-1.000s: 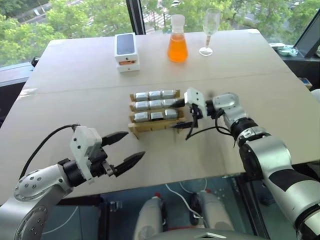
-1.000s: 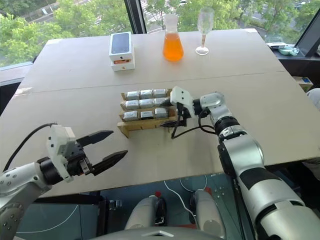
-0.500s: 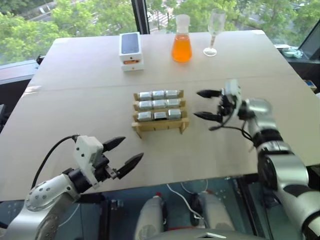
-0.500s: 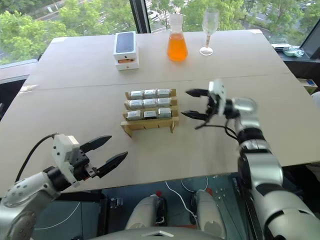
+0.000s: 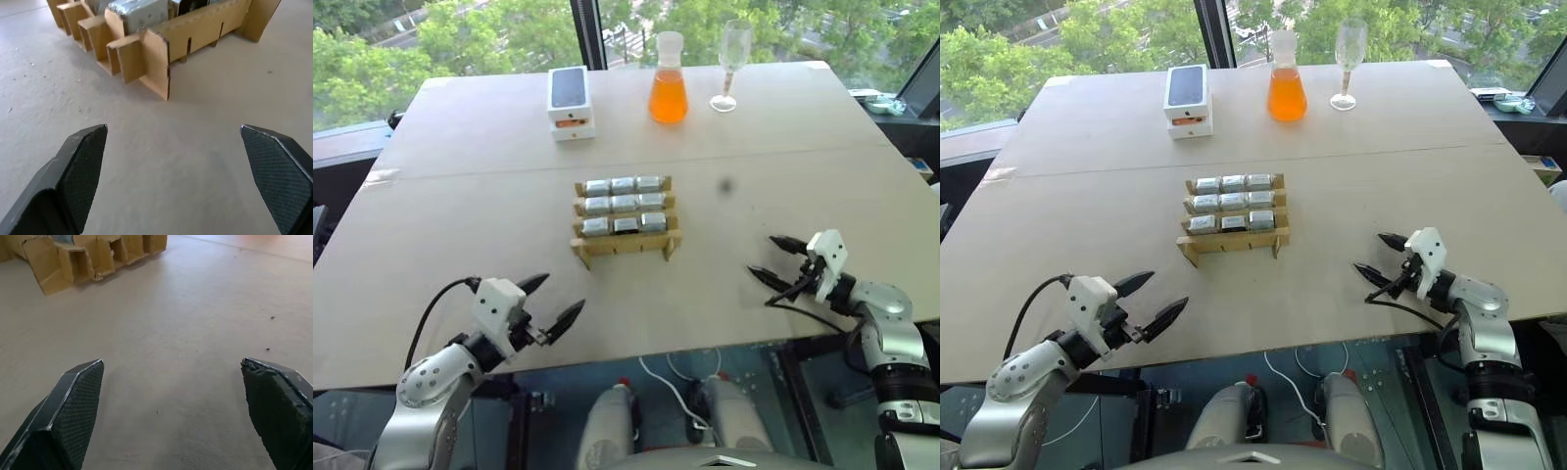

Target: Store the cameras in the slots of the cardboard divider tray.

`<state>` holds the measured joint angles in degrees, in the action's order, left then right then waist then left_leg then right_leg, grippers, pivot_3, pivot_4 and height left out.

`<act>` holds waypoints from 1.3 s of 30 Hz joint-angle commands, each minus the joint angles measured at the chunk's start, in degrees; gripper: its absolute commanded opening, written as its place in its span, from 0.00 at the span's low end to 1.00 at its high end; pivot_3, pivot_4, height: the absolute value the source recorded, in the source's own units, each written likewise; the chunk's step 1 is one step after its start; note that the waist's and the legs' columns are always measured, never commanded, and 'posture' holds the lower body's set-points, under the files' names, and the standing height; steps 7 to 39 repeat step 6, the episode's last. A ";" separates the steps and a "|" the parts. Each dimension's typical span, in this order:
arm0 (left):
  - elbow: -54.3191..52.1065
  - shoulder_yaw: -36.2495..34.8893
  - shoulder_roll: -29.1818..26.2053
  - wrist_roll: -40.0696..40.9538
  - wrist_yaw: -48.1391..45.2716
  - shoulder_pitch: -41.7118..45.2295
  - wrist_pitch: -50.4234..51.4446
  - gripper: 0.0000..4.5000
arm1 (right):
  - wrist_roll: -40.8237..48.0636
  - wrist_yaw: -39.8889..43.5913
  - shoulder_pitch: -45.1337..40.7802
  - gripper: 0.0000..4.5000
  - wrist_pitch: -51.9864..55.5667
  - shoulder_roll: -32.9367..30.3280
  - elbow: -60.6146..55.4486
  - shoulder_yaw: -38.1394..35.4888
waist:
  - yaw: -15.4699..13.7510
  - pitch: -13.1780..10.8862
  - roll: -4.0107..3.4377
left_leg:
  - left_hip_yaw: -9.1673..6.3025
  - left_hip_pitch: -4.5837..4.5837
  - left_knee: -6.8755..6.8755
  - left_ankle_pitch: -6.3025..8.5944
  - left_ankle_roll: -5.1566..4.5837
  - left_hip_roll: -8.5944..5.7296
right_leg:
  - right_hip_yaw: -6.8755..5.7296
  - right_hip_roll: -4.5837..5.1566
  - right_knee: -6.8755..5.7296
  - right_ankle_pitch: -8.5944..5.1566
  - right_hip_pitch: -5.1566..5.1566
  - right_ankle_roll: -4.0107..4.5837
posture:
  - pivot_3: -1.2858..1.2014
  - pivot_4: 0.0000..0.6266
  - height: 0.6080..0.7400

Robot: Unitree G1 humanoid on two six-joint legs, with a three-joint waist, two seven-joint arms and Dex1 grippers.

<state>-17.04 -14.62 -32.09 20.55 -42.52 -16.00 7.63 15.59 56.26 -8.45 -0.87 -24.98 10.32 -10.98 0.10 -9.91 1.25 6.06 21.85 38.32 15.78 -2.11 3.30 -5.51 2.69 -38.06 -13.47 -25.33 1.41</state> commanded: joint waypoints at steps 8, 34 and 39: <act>1.83 0.45 -0.54 -1.11 -1.20 2.61 -2.84 1.00 | 4.87 -5.46 8.15 0.99 3.91 -0.63 -12.15 -2.06 | -0.31 0.01 0.02 | 0.05 0.02 0.00 0.01 -0.01 -0.03 | 0.05 0.03 0.08 0.03 0.00 0.04 | 0.52 0.24 1.00; 1.83 0.45 -0.54 -1.11 -1.20 2.61 -2.84 1.00 | 4.87 -5.46 8.15 0.99 3.91 -0.63 -12.15 -2.06 | -0.31 0.01 0.02 | 0.05 0.02 0.00 0.01 -0.01 -0.03 | 0.05 0.03 0.08 0.03 0.00 0.04 | 0.52 0.24 1.00; 1.83 0.45 -0.54 -1.11 -1.20 2.61 -2.84 1.00 | 4.87 -5.46 8.15 0.99 3.91 -0.63 -12.15 -2.06 | -0.31 0.01 0.02 | 0.05 0.02 0.00 0.01 -0.01 -0.03 | 0.05 0.03 0.08 0.03 0.00 0.04 | 0.52 0.24 1.00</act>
